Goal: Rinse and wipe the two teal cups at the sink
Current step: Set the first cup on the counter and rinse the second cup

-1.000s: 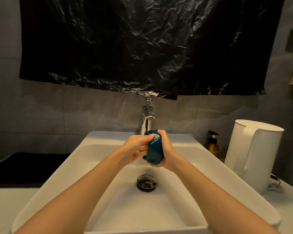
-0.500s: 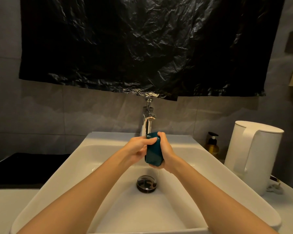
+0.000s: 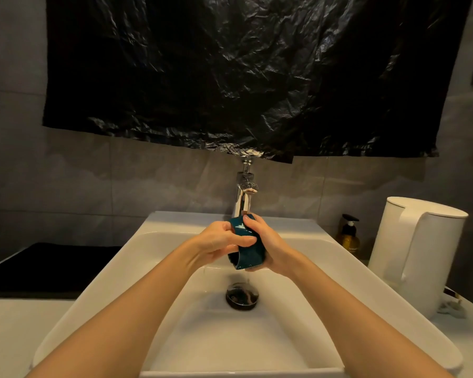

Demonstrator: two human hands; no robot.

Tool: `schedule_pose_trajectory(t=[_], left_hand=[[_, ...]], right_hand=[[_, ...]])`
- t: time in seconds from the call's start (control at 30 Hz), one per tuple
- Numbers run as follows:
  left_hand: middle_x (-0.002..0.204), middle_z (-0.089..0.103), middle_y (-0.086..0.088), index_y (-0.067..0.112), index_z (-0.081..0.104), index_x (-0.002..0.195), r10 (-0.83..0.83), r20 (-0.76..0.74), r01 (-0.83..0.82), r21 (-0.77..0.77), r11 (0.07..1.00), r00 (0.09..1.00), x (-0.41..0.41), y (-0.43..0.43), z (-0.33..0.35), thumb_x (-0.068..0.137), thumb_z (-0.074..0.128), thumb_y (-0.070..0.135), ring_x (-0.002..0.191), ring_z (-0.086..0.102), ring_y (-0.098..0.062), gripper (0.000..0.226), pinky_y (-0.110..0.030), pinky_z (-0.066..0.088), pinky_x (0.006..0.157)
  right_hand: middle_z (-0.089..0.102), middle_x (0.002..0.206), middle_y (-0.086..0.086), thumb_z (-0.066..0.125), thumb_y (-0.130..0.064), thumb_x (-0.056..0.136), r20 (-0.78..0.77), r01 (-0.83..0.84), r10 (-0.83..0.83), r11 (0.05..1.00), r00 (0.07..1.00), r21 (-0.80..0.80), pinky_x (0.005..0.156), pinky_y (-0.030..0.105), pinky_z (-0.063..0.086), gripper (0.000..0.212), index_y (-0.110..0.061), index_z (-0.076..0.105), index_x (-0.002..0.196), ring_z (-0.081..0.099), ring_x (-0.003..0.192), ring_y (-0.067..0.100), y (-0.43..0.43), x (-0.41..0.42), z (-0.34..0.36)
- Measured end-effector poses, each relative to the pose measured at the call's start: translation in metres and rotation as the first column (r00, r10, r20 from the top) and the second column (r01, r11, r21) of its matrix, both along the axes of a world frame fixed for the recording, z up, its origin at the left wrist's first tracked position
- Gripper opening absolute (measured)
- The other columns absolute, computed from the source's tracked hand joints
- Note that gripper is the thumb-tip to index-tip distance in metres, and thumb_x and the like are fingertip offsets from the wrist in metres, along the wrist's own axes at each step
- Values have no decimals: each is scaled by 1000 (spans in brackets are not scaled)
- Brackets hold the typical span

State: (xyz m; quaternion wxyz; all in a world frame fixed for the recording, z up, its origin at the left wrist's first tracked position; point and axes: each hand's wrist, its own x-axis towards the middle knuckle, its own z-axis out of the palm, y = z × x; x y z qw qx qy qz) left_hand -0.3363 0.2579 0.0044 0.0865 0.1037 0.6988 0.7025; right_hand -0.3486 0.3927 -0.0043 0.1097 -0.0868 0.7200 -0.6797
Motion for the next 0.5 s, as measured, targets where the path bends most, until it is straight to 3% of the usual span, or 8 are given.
schedule_pose_trajectory(t=[0.17,0.27,0.33,0.43,0.5], left_hand=[[116,65,-14,6,54,119,-51,-55,48,-41,998,997,2,-2,5,80,69,-2,111,61,-27,43,-39,48,100],[117,65,-14,4,52,123,-90,-63,84,-97,992,994,2,2,3,80,71,2,110,63,-27,47,-38,49,98],[117,65,-14,4,51,124,-90,-57,84,-103,991,994,3,2,1,79,71,2,109,63,-27,49,-38,50,97],[111,68,-13,8,56,116,-97,-110,84,-114,990,989,4,0,2,80,69,-3,102,66,-24,40,-33,56,86],[106,69,-12,10,58,110,-100,-138,85,-114,990,985,4,-1,2,80,68,-6,97,68,-22,36,-29,57,78]], right_hand=[[59,120,6,54,-45,92,-104,16,-23,998,994,-64,89,48,54,40,-37,42,130,61,108,29,-3,-3,1],[63,112,8,49,-53,92,-27,130,-132,989,991,-76,89,49,54,38,-29,50,122,63,103,27,-5,-5,2],[63,111,8,48,-53,92,14,114,-113,992,993,-61,87,47,55,37,-30,50,121,63,100,26,-4,-4,1],[60,111,5,63,-41,88,-38,58,-60,996,997,-61,80,45,58,39,-37,46,123,62,98,25,-2,-2,2],[61,112,7,68,-35,85,-78,103,-109,992,991,-76,79,45,58,43,-36,48,123,62,99,26,-5,-4,1]])
